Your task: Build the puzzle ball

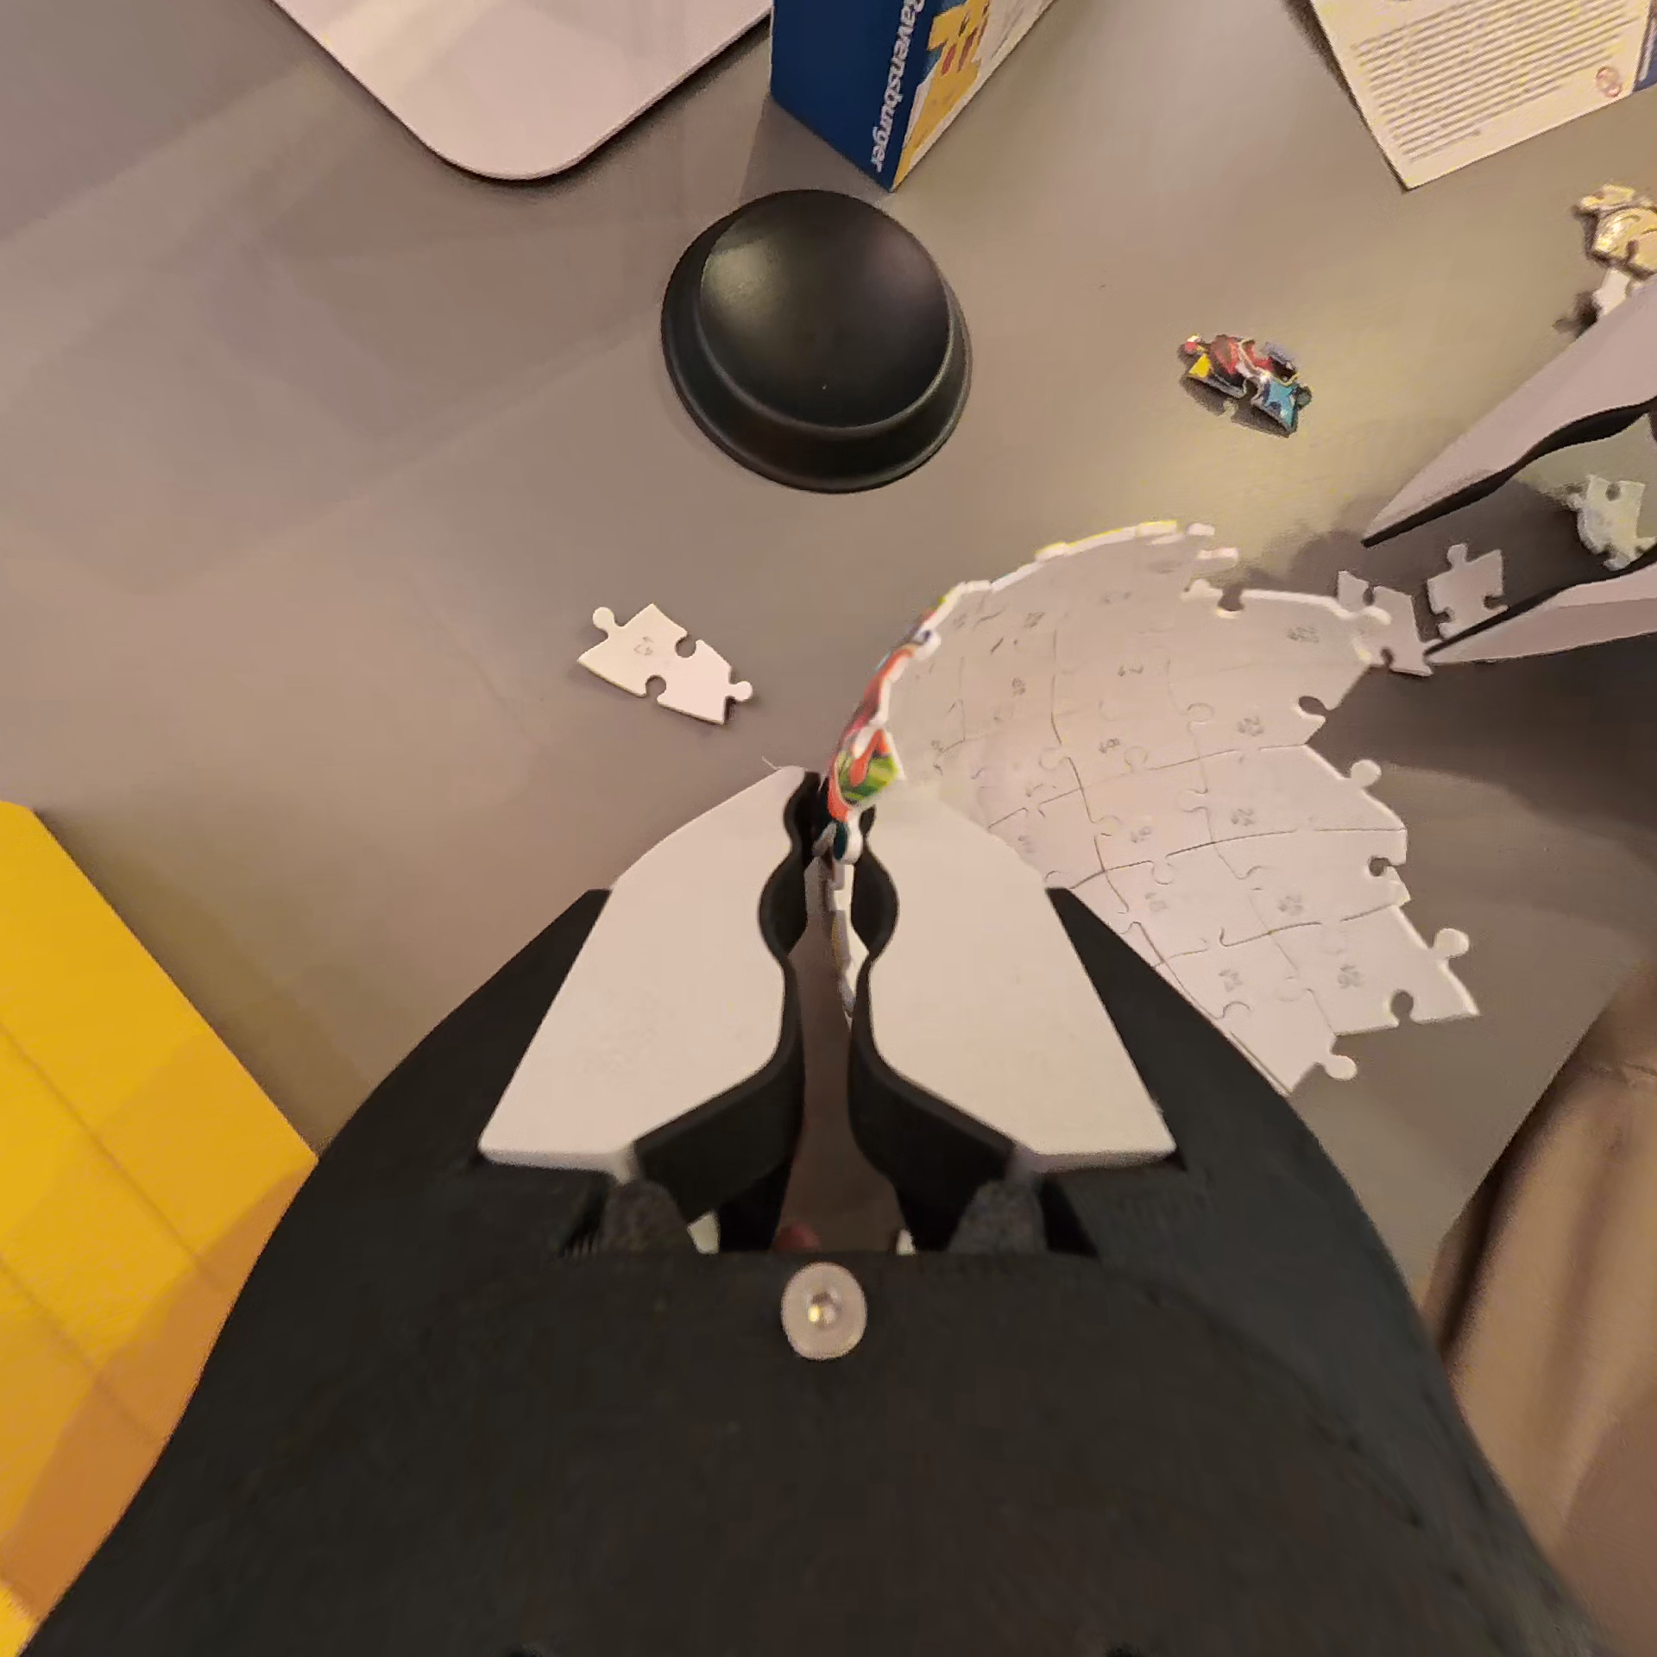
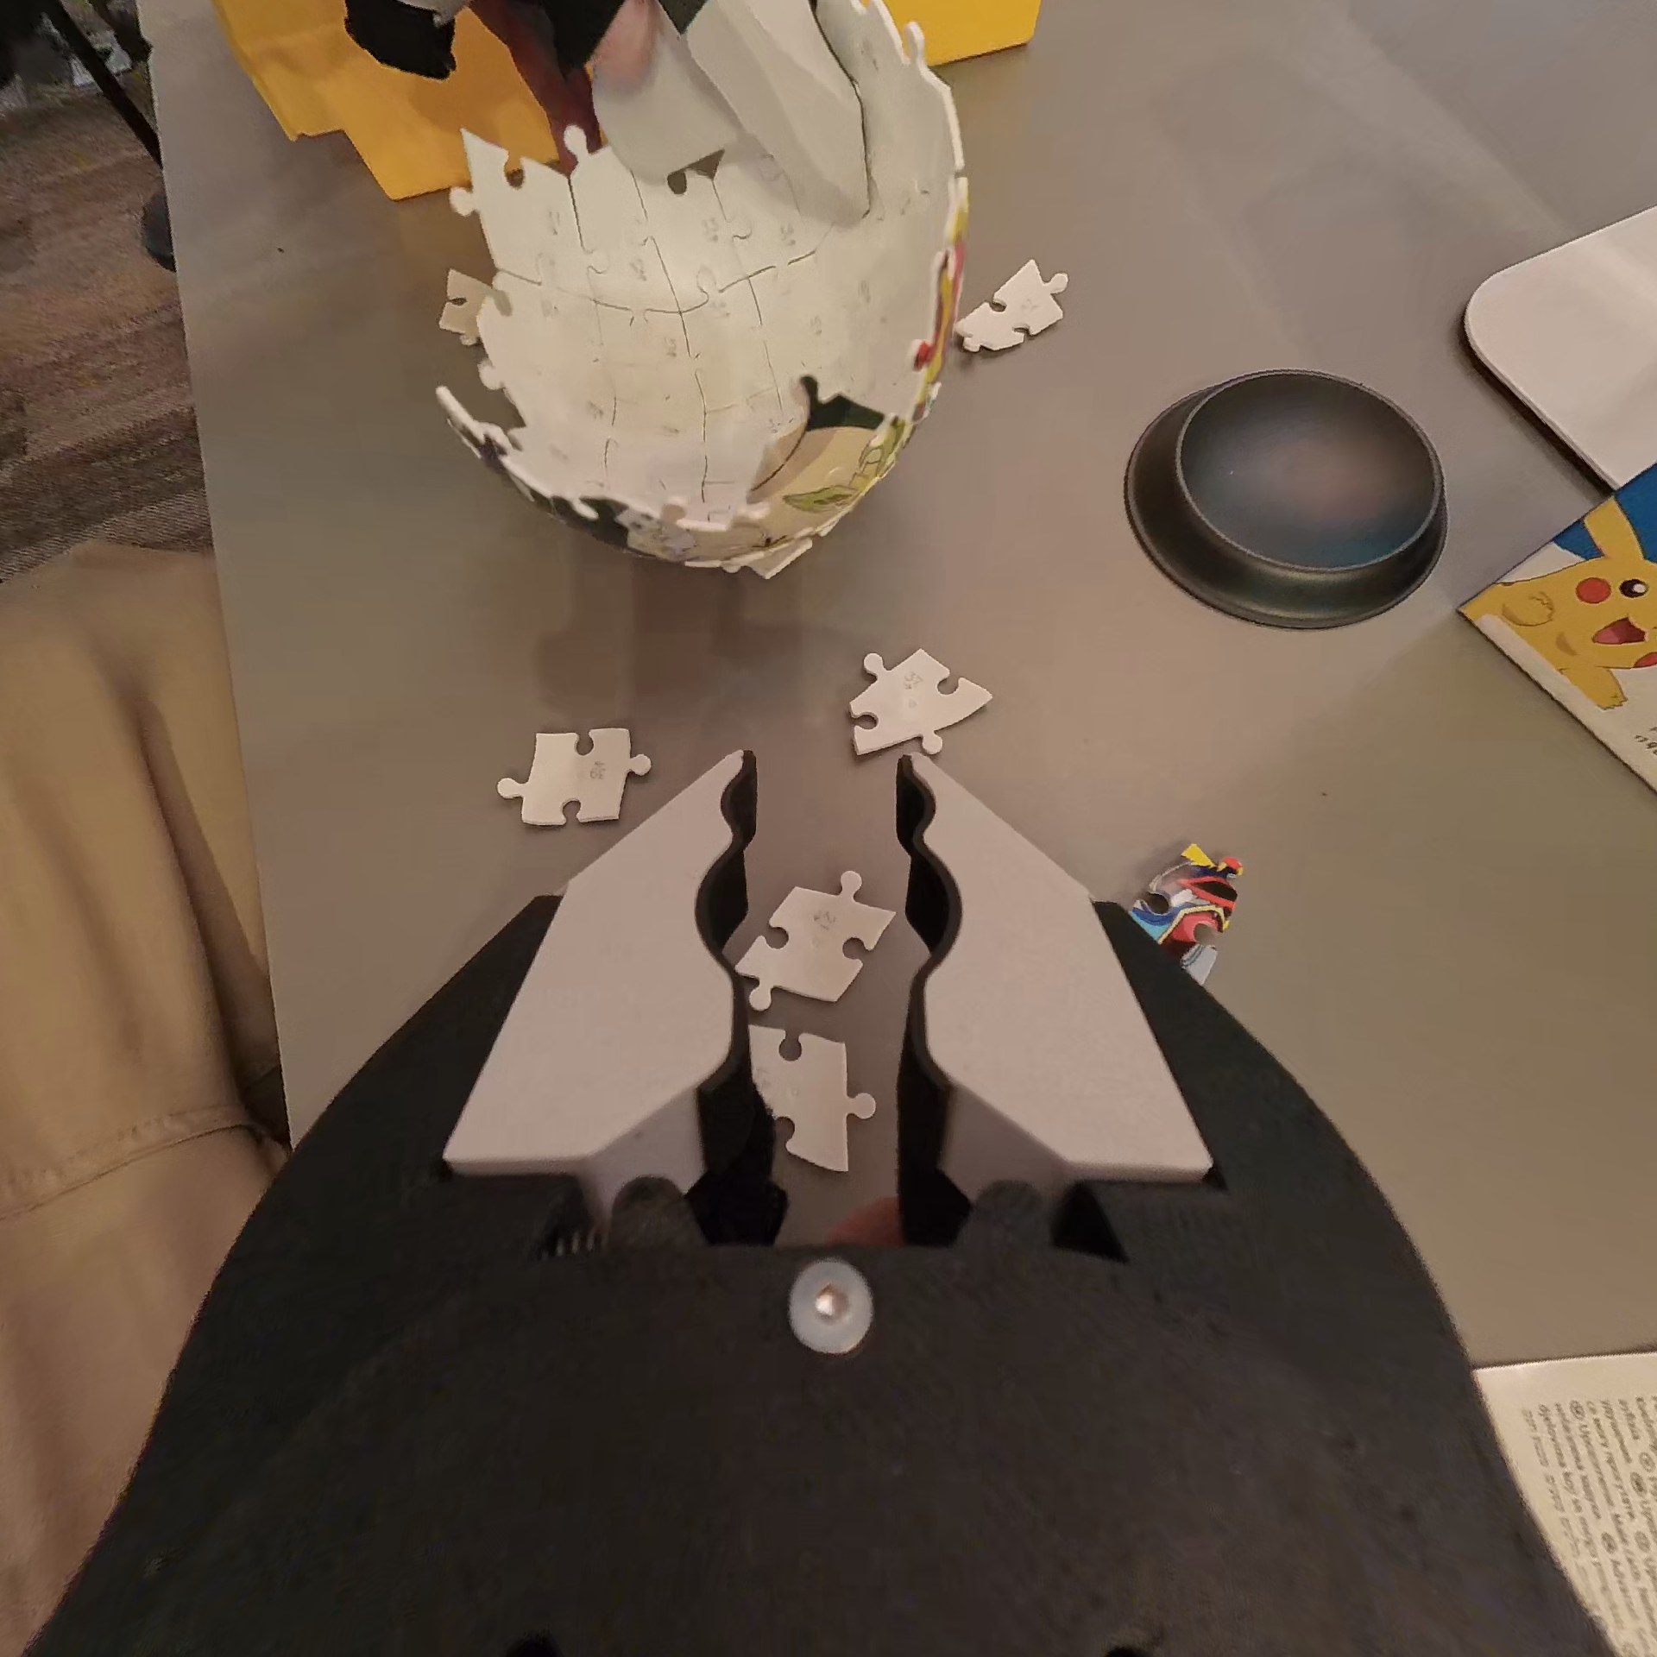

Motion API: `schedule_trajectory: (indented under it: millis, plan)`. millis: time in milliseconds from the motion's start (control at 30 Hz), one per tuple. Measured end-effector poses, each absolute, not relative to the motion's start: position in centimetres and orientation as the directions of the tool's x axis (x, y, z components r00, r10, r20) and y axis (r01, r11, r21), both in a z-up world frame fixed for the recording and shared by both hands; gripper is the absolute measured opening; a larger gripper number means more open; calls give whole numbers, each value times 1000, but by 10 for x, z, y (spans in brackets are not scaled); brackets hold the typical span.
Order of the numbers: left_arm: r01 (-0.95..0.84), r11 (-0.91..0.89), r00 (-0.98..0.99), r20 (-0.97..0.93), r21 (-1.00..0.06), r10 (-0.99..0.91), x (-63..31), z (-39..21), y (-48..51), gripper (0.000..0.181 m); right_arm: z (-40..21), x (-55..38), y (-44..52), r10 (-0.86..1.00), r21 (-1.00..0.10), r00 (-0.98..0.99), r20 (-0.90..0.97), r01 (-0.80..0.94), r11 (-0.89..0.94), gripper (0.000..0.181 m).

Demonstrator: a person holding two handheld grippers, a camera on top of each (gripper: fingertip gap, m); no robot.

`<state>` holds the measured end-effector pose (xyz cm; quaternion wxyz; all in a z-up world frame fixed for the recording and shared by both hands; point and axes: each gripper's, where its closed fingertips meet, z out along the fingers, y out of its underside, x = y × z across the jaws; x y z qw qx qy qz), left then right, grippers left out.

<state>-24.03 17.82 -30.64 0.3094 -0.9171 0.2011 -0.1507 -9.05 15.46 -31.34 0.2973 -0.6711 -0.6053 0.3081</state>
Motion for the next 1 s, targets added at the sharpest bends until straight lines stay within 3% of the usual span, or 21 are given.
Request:
schedule_trajectory:
  millis: [500,733,1000]
  plan:
    - [-249,-569,826,135,-784,-548,-230,-279,177,4,-302,-89,159,991,-798,99,-94,587,-135,30]
    - [5,-358,729,248,-934,-637,-218,-213,172,4,-271,-85,169,976,-859,139,-169,464,-215,30]
    - [250,-210,584,320,-945,-746,-209,-162,159,4,-235,-85,168,968,-920,114,-222,304,-247,28]
